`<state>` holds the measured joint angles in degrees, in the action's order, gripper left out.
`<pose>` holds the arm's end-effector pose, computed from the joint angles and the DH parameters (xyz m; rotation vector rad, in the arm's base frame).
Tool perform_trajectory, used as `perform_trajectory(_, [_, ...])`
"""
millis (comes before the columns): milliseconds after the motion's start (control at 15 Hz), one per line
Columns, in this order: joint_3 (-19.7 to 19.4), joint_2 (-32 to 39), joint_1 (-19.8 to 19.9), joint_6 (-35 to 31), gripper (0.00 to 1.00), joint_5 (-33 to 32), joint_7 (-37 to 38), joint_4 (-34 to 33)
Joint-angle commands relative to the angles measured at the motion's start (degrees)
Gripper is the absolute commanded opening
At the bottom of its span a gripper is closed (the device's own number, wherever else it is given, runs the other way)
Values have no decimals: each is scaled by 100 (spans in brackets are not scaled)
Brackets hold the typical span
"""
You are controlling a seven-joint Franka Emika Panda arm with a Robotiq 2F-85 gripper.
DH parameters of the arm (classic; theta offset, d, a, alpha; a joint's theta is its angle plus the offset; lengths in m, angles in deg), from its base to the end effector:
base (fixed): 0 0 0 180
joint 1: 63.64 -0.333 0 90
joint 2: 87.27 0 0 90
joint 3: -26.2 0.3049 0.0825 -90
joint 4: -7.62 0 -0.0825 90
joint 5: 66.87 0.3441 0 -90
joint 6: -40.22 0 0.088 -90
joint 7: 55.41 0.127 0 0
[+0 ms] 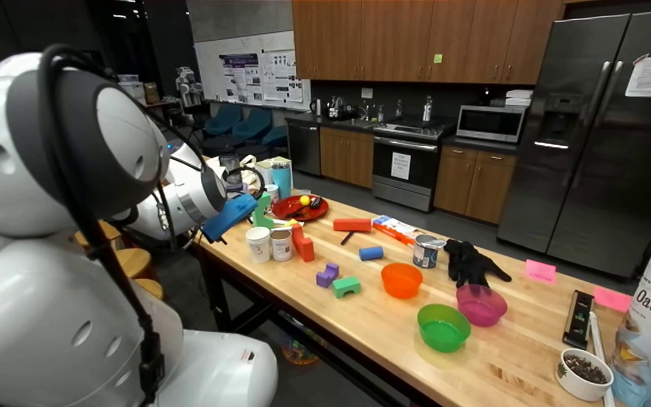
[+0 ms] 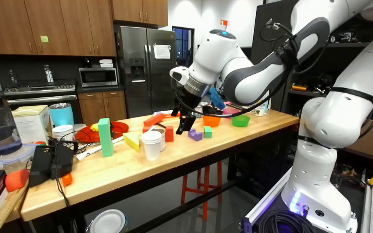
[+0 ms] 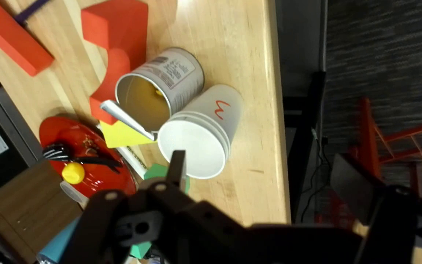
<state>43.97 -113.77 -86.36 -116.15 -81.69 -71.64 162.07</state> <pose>0.2992 0.2644 0.4160 2.3503 1.6174 0.7413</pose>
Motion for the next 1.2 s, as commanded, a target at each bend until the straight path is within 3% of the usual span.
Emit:
perform_trajectory(0, [-490, 541, -374, -756, 100, 257, -667, -13])
perform_trajectory(600, [-1391, 1022, -1341, -858, 100, 1600, -2129, -99])
perform_trajectory(800, [-1382, 1030, -998, -719, 100, 1397, -2209, -153])
perform_trajectory(1133, [-2122, 1470, -958, -793, 100, 1807, -3739, -513])
